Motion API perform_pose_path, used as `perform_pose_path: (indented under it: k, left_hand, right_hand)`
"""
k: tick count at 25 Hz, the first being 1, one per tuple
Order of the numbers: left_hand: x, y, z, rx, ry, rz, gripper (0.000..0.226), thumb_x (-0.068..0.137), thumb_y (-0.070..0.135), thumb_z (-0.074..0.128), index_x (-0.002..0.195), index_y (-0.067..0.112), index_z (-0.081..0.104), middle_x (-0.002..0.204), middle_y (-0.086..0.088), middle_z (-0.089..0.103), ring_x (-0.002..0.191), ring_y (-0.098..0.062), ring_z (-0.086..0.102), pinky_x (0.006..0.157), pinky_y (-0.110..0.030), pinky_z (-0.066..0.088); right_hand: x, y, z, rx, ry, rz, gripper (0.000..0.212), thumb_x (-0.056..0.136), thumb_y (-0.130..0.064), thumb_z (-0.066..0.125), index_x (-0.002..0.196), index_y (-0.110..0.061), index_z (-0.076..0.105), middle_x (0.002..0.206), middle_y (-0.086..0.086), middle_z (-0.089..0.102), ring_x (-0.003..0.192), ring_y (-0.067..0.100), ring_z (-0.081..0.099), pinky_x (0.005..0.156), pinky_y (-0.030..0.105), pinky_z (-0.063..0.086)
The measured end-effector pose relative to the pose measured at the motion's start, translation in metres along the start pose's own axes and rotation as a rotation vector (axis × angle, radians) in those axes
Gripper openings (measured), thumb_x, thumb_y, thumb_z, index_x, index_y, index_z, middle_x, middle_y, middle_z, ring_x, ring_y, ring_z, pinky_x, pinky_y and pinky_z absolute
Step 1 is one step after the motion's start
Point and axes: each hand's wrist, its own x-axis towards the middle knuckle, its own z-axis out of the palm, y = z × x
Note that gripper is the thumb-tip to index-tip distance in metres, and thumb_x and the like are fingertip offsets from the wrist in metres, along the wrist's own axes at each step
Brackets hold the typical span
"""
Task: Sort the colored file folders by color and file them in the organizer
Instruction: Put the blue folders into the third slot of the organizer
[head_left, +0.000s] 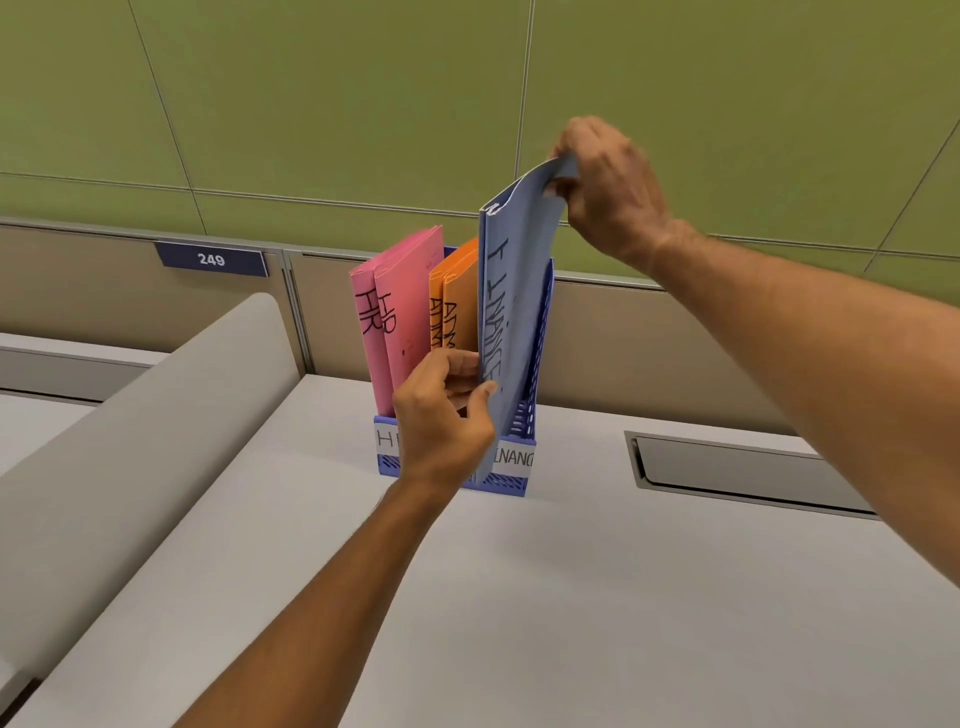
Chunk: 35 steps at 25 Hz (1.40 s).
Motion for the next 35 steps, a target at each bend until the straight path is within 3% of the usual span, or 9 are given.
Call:
perform_pose_path:
  k: [4, 9, 19, 22, 27, 29, 33, 35]
  left_hand:
    - [0.021, -0.012, 0.022, 0.011, -0.020, 0.032, 0.024, 0.075, 0.002, 0.078, 0.094, 0.003, 0.063, 0.086, -0.005, 0.067, 0.073, -0.007, 0.061, 0.068, -0.003, 0.048]
    - [0.043, -0.027, 0.043, 0.015, -0.039, 0.030, 0.025, 0.074, 0.003, 0.078, 0.093, 0.004, 0.061, 0.087, -0.005, 0.066, 0.073, -0.010, 0.062, 0.069, -0.009, 0.052]
    - [0.043, -0.045, 0.055, 0.058, -0.086, -0.022, 0.029, 0.076, 0.005, 0.077, 0.096, 0.006, 0.057, 0.089, -0.006, 0.064, 0.078, -0.015, 0.064, 0.072, -0.021, 0.057]
    - [0.044, -0.051, 0.057, 0.120, -0.152, -0.062, 0.031, 0.076, 0.008, 0.078, 0.096, 0.011, 0.054, 0.091, -0.002, 0.063, 0.081, -0.015, 0.064, 0.074, -0.026, 0.059]
    - [0.045, -0.053, 0.062, 0.385, -0.253, -0.140, 0.036, 0.077, 0.027, 0.079, 0.100, 0.019, 0.052, 0.100, 0.003, 0.063, 0.091, -0.016, 0.061, 0.075, -0.039, 0.057]
    - [0.045, -0.053, 0.064, 0.456, -0.267, -0.159, 0.039, 0.077, 0.034, 0.078, 0.104, 0.020, 0.053, 0.104, 0.003, 0.062, 0.096, -0.017, 0.059, 0.076, -0.042, 0.056]
    - [0.050, -0.056, 0.065, 0.498, -0.294, -0.200, 0.047, 0.075, 0.041, 0.077, 0.109, 0.020, 0.052, 0.110, 0.000, 0.061, 0.104, -0.020, 0.057, 0.077, -0.046, 0.056]
    - [0.051, -0.056, 0.064, 0.506, -0.313, -0.174, 0.053, 0.074, 0.044, 0.077, 0.113, 0.020, 0.051, 0.114, -0.002, 0.058, 0.108, -0.021, 0.054, 0.081, -0.044, 0.054]
  right_hand:
    - [0.015, 0.015, 0.009, -0.053, 0.003, 0.029, 0.022, 0.086, -0.009, 0.060, 0.106, -0.003, 0.055, 0.107, 0.018, 0.058, 0.089, 0.033, 0.053, 0.067, 0.038, 0.035]
    - [0.026, 0.028, 0.019, -0.109, 0.037, 0.057, 0.023, 0.086, -0.009, 0.060, 0.108, -0.003, 0.054, 0.110, 0.017, 0.057, 0.093, 0.031, 0.053, 0.066, 0.031, 0.029]
    - [0.026, 0.032, 0.035, -0.169, -0.066, 0.023, 0.027, 0.089, -0.007, 0.059, 0.115, -0.006, 0.052, 0.115, 0.018, 0.052, 0.094, 0.028, 0.051, 0.066, 0.034, 0.037]
    - [0.025, 0.031, 0.042, -0.244, -0.183, -0.016, 0.032, 0.088, -0.005, 0.061, 0.118, -0.009, 0.050, 0.116, 0.018, 0.051, 0.102, 0.032, 0.050, 0.077, 0.044, 0.049]
    - [0.012, 0.024, 0.051, -0.189, -0.442, 0.054, 0.074, 0.069, -0.014, 0.068, 0.137, -0.014, 0.038, 0.143, 0.017, 0.036, 0.127, 0.035, 0.039, 0.102, 0.045, 0.043]
    - [0.004, 0.017, 0.049, -0.096, -0.450, 0.042, 0.082, 0.065, -0.022, 0.063, 0.142, -0.016, 0.035, 0.153, 0.018, 0.026, 0.136, 0.035, 0.032, 0.108, 0.046, 0.037]
    - [-0.011, 0.002, 0.042, 0.026, -0.381, -0.112, 0.075, 0.064, -0.037, 0.052, 0.136, -0.016, 0.045, 0.152, 0.014, 0.035, 0.139, 0.028, 0.033, 0.107, 0.043, 0.036]
    - [-0.018, 0.002, 0.041, 0.040, -0.399, -0.115, 0.077, 0.066, -0.038, 0.051, 0.138, -0.013, 0.041, 0.154, 0.015, 0.032, 0.143, 0.027, 0.027, 0.110, 0.041, 0.030]
